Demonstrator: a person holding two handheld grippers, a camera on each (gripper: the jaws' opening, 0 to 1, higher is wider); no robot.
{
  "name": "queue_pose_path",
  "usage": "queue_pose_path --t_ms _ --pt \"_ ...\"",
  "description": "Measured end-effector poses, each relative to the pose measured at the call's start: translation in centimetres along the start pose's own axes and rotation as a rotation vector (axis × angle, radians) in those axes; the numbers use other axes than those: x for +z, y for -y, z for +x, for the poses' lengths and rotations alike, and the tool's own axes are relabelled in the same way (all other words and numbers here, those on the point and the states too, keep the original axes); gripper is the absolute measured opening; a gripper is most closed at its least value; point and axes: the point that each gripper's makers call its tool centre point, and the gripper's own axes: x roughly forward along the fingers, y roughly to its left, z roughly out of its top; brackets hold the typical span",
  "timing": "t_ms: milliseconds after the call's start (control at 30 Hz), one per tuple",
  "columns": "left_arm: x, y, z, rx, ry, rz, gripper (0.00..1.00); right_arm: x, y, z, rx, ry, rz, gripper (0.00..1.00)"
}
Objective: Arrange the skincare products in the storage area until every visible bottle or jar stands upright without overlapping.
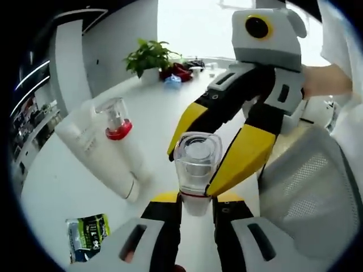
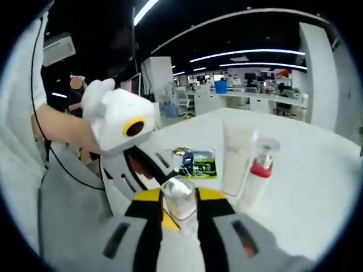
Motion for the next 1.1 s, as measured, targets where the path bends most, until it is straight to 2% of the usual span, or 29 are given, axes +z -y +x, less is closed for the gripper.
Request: queue_pose_path --t_ms 233,633,767,1100 --pt "-0.8 -0.8 1.6 0.002 -0.024 -0.005 0.18 -1.3 1.0 0.6 -0.036 -0.04 -0.011 0.22" --pt "-1.4 -2.1 3.5 -0.007 -0.046 0.009 0.18 -2.7 3.2 1.2 -0.068 -0.071 0.028 0.22" --pt "-1.0 -2.8 3.8 -0.02 -0.025 -0.011 0.18 -2.5 4.1 1.3 -0.08 -0.052 0.052 0.22" --pt "0.3 -4.7 5.2 -0.025 -0.002 -0.01 0.18 -2.4 6.7 1.8 -0.123 -0.057 0.043 0.22"
